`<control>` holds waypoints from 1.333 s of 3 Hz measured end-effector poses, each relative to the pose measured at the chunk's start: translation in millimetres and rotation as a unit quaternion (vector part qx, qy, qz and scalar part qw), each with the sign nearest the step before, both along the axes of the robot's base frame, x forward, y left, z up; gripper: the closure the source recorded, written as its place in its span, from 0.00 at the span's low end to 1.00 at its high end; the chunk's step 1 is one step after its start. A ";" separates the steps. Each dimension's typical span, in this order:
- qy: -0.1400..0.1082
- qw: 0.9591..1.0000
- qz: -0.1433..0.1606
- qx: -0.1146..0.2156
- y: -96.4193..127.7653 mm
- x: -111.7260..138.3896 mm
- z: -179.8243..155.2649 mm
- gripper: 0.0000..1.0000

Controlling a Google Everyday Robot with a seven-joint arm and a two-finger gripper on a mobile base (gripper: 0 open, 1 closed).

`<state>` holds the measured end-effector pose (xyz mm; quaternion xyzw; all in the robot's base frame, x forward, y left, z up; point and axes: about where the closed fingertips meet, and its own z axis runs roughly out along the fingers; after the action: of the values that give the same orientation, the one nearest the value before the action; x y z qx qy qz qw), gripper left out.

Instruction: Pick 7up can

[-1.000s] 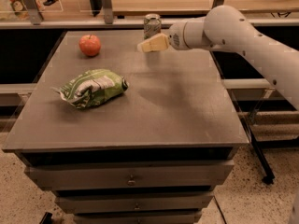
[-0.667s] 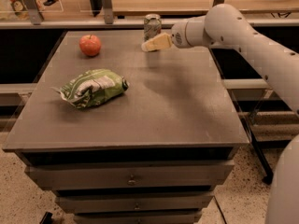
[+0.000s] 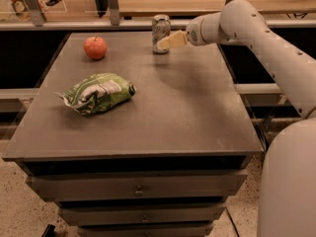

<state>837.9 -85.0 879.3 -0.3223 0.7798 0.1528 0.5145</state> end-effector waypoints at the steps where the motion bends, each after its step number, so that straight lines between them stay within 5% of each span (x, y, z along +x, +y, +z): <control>1: -0.009 1.000 0.030 0.003 20.8 5.5 9.5 0.00; 3: -0.031 0.998 0.051 0.012 53.3 5.1 1.5 0.00; 4: -0.051 0.998 0.020 0.036 51.2 19.2 -4.9 0.00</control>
Offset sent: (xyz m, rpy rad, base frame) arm 0.0046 0.0608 0.0179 0.0071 -0.0603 0.1464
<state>857.1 -33.8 874.3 -0.3264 0.7399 0.1744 0.5618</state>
